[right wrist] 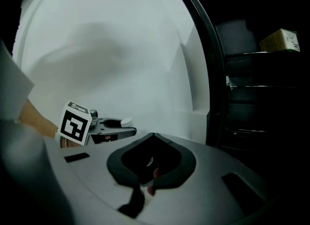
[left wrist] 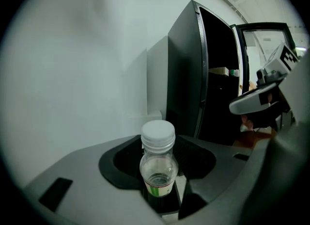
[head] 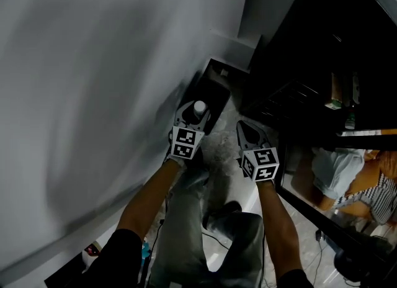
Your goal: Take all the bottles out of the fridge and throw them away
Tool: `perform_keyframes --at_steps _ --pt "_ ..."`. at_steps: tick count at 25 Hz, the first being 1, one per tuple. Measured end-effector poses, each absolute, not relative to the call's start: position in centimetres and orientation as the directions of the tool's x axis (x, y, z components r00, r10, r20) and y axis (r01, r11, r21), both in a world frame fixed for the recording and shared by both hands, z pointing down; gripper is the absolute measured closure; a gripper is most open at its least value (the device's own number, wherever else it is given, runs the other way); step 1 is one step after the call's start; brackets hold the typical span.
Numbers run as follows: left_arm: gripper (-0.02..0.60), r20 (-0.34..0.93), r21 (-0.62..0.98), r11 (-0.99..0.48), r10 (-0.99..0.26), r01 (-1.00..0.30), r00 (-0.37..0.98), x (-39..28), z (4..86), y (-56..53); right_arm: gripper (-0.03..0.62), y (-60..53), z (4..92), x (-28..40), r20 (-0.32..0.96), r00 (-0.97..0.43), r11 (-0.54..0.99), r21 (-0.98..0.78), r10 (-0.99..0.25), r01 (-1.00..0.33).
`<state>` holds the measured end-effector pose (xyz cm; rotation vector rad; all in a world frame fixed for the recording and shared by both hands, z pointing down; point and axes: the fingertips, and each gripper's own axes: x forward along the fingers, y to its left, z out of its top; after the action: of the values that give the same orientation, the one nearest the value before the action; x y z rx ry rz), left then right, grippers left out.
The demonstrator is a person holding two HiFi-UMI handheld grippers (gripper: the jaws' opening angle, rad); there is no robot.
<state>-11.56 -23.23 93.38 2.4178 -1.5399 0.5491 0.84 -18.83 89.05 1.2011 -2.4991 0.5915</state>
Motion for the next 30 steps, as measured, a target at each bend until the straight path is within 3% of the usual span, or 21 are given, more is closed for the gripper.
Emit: perform_keyframes --at_steps 9,16,25,30 --pt "0.380 0.429 -0.022 -0.423 -0.822 -0.906 0.373 -11.7 92.7 -24.0 0.592 -19.4 88.4 2.2 0.423 -0.599 0.554 -0.239 -0.680 -0.797" --pt "0.382 0.380 -0.070 -0.415 -0.852 -0.907 0.360 -10.8 84.0 -23.1 0.592 -18.4 81.7 4.1 0.398 -0.598 0.549 -0.243 -0.695 -0.800" --pt "0.557 0.281 -0.054 -0.431 -0.872 -0.901 0.400 -6.5 64.4 -17.9 0.592 -14.6 63.6 8.3 0.338 -0.572 0.523 -0.231 -0.748 -0.820" --pt "0.574 0.282 -0.031 -0.500 -0.835 -0.866 0.472 -1.6 57.1 -14.9 0.592 -12.7 55.3 11.3 0.306 -0.538 0.492 -0.220 -0.785 -0.843"
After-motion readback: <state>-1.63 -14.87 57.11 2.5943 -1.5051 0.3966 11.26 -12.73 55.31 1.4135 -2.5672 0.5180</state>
